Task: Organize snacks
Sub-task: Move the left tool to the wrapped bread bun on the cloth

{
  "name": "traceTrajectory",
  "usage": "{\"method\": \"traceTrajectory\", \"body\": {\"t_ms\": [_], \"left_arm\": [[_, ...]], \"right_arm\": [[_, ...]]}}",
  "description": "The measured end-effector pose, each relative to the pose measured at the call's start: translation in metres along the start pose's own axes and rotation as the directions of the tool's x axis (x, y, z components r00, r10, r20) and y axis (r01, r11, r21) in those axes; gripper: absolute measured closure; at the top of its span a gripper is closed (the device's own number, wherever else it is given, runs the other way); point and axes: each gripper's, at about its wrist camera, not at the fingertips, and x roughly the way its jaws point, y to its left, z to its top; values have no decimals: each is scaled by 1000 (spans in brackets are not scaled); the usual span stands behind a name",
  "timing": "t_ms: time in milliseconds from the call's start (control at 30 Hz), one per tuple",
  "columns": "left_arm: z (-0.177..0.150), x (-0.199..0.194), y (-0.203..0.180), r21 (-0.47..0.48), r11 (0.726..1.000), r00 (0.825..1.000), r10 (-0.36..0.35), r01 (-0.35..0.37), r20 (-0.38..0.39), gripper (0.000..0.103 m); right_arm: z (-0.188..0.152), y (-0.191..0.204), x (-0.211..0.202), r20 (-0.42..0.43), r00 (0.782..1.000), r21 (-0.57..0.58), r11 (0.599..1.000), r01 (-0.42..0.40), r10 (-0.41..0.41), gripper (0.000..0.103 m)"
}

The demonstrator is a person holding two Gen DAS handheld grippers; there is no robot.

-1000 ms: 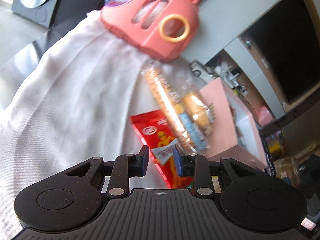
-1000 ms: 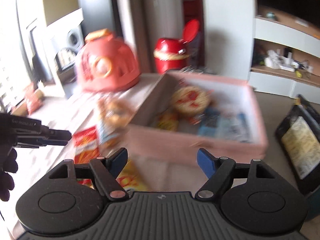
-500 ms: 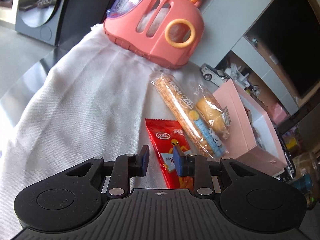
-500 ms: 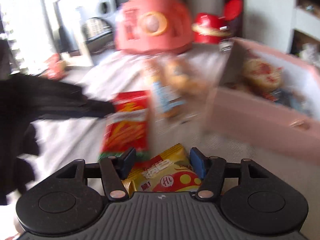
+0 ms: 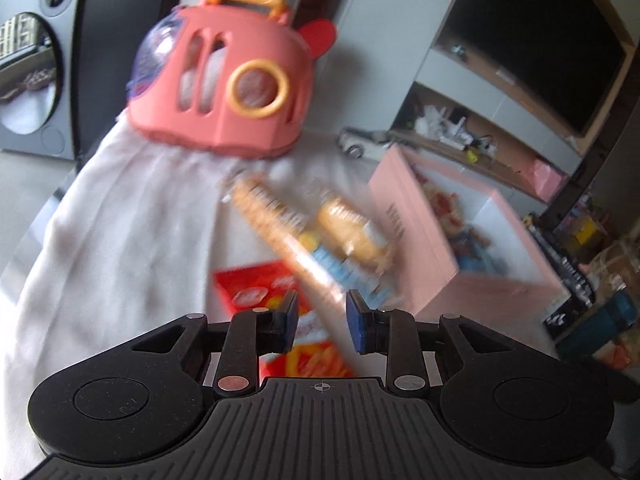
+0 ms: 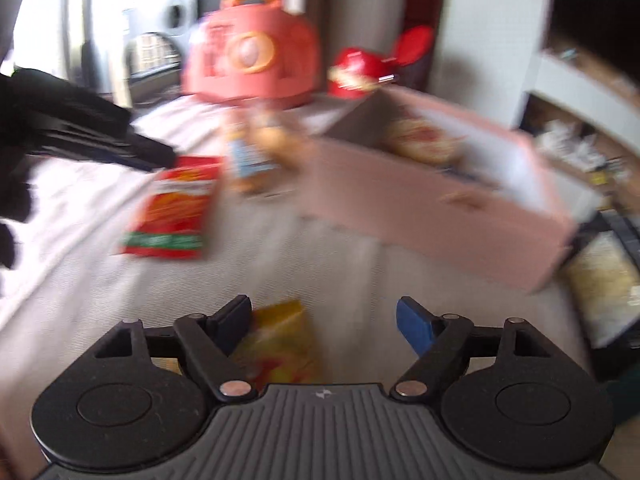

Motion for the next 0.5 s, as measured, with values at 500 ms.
{"method": "traceTrajectory", "body": {"t_ms": [500], "left_arm": [[51,98,-48,399,915,993,92,-54,-77,74]], "right_arm": [[-15,-35,4,-21,999,201,979,-43,48,23]]}}
